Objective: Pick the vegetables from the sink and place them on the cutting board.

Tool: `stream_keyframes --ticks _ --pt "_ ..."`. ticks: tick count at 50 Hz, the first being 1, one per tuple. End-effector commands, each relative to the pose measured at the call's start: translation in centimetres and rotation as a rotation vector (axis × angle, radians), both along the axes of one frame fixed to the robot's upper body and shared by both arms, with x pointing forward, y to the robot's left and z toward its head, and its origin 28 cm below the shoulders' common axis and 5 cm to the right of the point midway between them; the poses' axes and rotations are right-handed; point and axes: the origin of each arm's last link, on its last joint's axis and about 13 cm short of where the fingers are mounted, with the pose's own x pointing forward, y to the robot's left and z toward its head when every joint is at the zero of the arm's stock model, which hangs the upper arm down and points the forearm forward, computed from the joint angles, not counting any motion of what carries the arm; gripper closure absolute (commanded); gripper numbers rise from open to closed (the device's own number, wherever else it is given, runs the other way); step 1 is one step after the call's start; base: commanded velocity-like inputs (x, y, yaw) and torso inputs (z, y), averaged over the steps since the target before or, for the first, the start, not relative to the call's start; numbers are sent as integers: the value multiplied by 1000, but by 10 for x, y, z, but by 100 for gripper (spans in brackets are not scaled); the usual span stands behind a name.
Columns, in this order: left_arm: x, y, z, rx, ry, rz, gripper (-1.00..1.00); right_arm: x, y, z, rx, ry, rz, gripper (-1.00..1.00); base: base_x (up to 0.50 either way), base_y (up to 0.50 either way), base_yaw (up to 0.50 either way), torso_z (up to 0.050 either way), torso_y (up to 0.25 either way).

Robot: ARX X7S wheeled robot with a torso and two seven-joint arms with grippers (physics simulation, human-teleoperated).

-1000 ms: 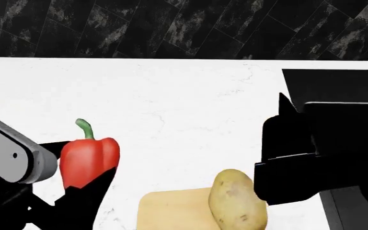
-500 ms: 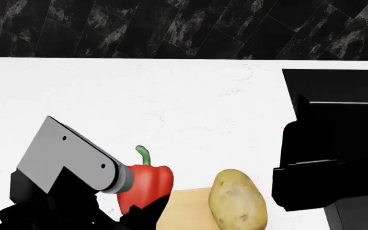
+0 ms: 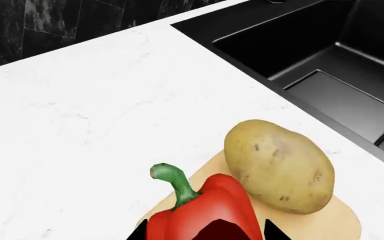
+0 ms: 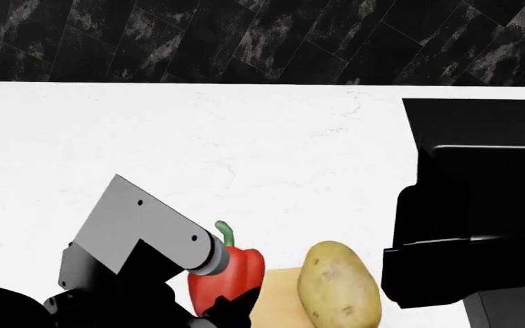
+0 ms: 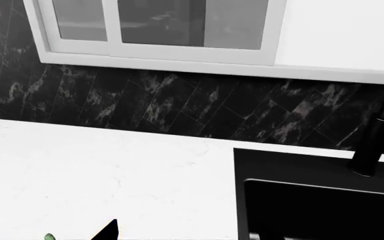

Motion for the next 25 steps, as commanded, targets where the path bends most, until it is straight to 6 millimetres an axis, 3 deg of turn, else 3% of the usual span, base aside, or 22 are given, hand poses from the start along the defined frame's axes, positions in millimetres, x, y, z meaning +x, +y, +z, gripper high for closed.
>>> stream_keyframes --ticks 1,25 --pt "0 -12 -3 -30 32 -24 100 4 0 -6 20 8 7 -100 0 0 0 0 0" --pt "0 -24 -19 -16 62 -52 100 4 -2 -13 26 19 2 -100 0 0 0 0 0"
